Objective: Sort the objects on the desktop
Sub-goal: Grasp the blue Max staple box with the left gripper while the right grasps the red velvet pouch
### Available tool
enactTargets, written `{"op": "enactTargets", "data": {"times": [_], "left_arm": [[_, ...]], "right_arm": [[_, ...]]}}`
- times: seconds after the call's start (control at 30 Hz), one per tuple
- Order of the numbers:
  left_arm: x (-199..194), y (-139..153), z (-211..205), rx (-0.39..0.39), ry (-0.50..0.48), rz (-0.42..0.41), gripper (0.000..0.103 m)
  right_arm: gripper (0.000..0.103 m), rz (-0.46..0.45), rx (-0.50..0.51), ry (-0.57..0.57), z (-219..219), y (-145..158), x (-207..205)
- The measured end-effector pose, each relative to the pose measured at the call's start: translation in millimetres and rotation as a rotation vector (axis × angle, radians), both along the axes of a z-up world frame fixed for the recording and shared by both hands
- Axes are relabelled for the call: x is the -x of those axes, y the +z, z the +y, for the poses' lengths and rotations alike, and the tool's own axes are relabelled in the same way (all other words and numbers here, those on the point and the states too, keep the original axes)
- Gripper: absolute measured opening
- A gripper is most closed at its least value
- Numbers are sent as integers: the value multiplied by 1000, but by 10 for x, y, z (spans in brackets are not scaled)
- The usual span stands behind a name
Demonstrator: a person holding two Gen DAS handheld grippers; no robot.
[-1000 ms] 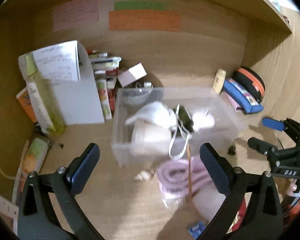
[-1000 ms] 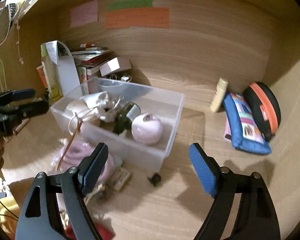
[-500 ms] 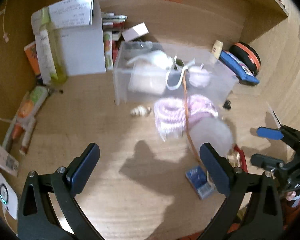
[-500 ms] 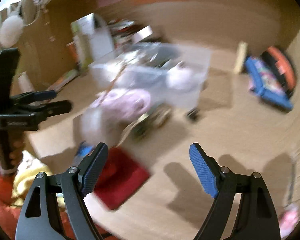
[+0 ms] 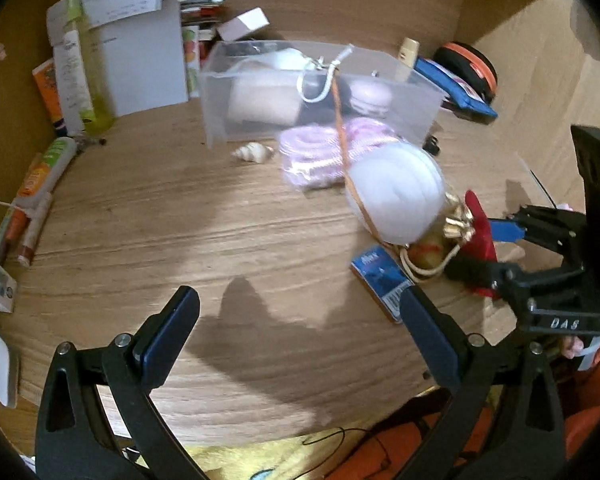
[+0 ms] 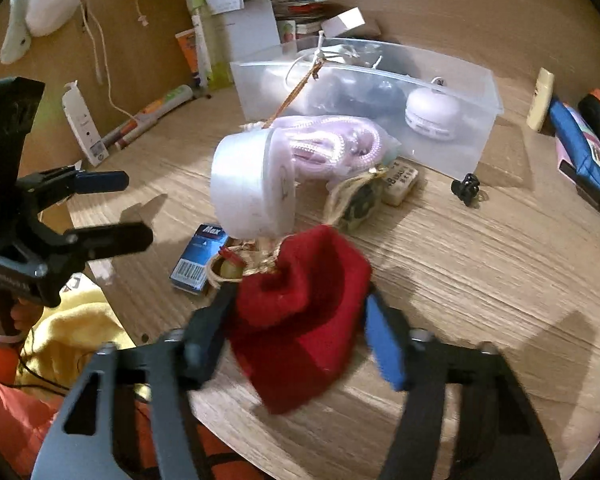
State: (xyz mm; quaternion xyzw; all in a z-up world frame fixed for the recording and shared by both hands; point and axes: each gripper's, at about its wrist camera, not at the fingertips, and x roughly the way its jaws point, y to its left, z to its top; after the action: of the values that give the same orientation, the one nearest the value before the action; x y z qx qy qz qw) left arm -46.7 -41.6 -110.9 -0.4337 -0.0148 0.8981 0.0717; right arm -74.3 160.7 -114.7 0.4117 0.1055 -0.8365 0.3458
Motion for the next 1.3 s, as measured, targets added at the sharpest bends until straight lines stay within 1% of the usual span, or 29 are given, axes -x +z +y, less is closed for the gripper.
{"op": "enactTargets", "data": {"times": [0.07, 0.13, 0.33, 0.5, 0.53, 0.57, 0.63, 0.67, 0.7, 0.77, 0.8, 0.83, 0.87, 0.9, 0.93, 0.97, 1.03, 1.3], "left_arm": [[6, -18, 48, -11, -15, -6, 101], [16, -36, 99, -20, -29, -14, 101], [72, -107, 315, 6, -72, -23, 101], [120, -143, 425, 57, -86, 3, 101], [130, -148, 433, 62, -87, 8, 98], [138, -154, 443, 64, -91, 13, 87], [165, -174, 454, 75, -96, 10, 75], [164, -168, 459, 81, -95, 24, 69], [163, -169, 460, 72, -104, 26, 67], [144, -161, 459, 69, -110, 40, 50], [136, -161, 461, 74, -110, 46, 49], [132, -161, 452, 71, -110, 50, 46], [129, -163, 430, 63, -106, 53, 38], [129, -163, 409, 61, -99, 55, 35], [130, -161, 384, 53, -92, 53, 29], [139, -157, 341, 40, -82, 50, 27], [147, -136, 264, 26, -52, 56, 27], [88, 34, 135, 57, -4, 121, 26]], "right_arm": [[38, -15, 26, -11, 59, 7, 6], [35, -29, 46, -33, 108, 16, 29], [34, -17, 121, -109, 394, 159, 58], [34, 16, 145, -163, 590, 313, 96], [34, 21, 155, -173, 634, 354, 110], [34, 26, 162, -182, 662, 384, 126], [34, 41, 176, -199, 727, 451, 152], [34, 49, 178, -207, 755, 474, 165], [34, 55, 180, -213, 775, 501, 181], [34, 63, 189, -228, 809, 539, 209], [34, 63, 195, -231, 816, 552, 228], [34, 64, 197, -233, 824, 561, 241], [34, 65, 198, -235, 827, 565, 249], [34, 66, 197, -234, 816, 569, 258], [34, 67, 198, -232, 813, 570, 259], [34, 69, 197, -231, 801, 572, 260], [34, 71, 199, -228, 770, 581, 270], [34, 81, 205, -218, 683, 630, 311]]}}
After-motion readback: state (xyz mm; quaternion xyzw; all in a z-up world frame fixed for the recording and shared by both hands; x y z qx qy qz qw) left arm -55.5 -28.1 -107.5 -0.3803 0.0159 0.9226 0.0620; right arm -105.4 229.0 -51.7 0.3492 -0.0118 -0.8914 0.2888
